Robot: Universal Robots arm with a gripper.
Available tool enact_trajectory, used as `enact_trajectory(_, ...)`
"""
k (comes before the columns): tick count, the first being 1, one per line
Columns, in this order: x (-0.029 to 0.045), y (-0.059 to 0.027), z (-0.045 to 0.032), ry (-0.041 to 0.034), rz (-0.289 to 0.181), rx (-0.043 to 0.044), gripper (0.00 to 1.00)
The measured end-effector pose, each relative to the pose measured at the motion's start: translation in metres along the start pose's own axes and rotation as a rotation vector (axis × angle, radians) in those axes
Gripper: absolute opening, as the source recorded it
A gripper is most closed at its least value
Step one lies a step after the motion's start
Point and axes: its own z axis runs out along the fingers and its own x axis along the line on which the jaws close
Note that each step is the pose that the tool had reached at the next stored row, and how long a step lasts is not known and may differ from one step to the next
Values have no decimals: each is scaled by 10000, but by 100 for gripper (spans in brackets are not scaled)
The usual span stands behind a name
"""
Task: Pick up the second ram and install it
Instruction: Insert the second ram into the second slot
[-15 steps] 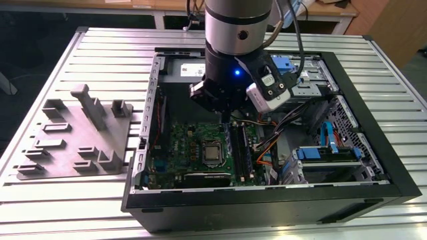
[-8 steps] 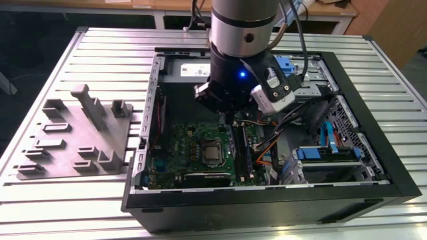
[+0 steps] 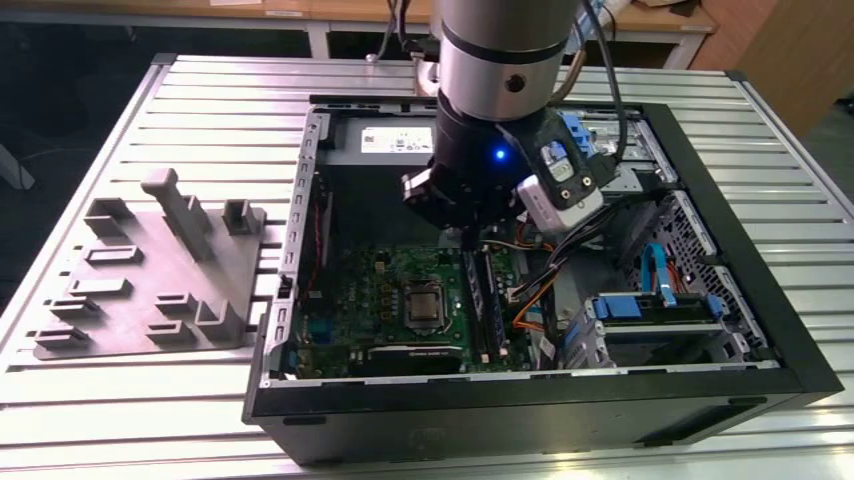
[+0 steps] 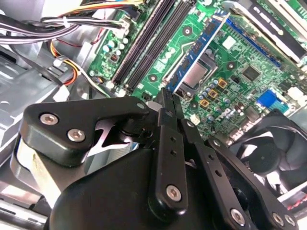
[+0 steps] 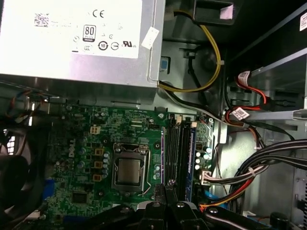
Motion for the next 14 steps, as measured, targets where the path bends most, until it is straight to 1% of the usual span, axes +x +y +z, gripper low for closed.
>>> enact_trajectory(14,0,-9,220,-6,169,5,11)
